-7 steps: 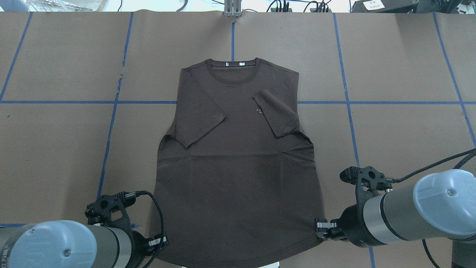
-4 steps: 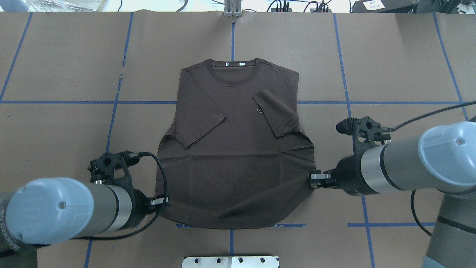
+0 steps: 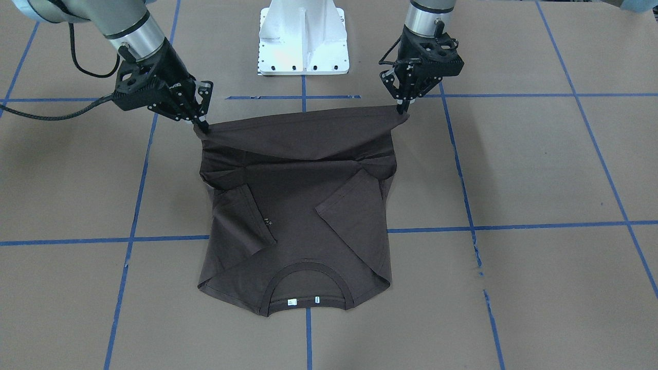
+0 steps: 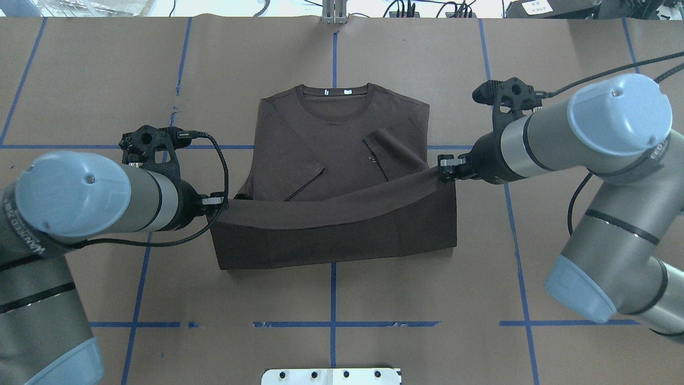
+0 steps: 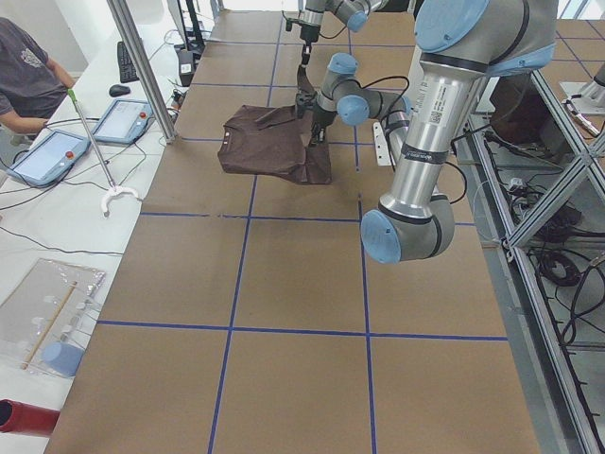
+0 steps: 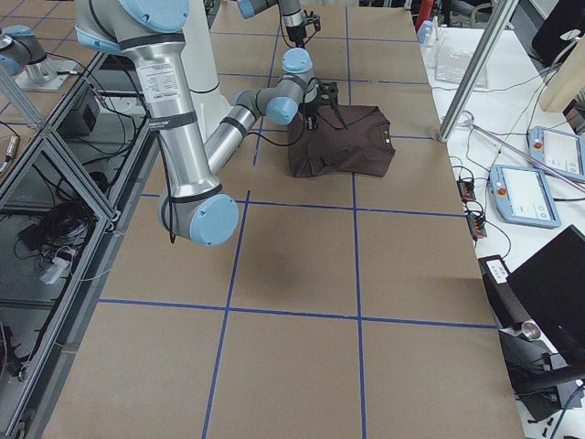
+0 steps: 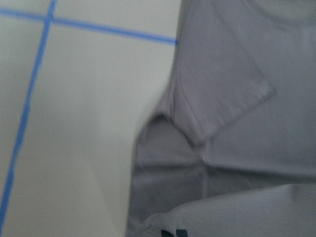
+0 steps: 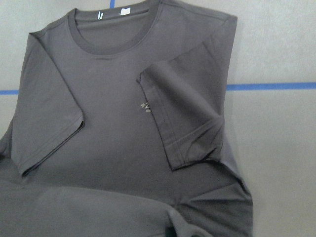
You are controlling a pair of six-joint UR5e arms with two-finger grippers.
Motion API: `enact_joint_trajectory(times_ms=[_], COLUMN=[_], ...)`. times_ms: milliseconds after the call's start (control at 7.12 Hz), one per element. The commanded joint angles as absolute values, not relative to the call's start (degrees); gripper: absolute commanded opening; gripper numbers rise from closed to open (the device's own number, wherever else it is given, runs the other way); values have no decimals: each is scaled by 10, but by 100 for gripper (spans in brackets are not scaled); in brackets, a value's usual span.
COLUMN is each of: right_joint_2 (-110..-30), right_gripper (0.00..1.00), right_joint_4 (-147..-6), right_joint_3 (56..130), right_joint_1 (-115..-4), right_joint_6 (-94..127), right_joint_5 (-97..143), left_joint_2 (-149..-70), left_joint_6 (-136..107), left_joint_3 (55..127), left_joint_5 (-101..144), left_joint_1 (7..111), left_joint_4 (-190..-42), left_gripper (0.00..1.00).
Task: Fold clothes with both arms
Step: 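Lift the hem with both grippers and fold it toward the collar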
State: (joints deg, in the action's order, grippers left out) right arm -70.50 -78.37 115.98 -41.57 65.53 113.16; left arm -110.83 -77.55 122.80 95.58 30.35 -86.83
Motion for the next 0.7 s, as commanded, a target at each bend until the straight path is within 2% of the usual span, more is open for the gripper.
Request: enact_joint_trajectory(times_ms=[0, 281, 562], right_joint_2=[-646, -608, -590], right_gripper=[0, 0, 0], right_joint_4=[-783, -694, -626], right_joint_3=[1057, 941, 857], right_joint_1=[-468, -486, -498], right_joint_6=[613, 589, 589], right_joint_5=[1154, 1155, 1158], left_joint_2=[-1142, -1159, -1194], left_joint_6=[-726, -696, -696], left_joint_3=[1127, 1019, 952], left_joint_5=[955, 956, 955], left_joint_1=[353, 392, 407], left_joint_4=[-937, -1051, -1092], left_gripper=[0, 0, 0])
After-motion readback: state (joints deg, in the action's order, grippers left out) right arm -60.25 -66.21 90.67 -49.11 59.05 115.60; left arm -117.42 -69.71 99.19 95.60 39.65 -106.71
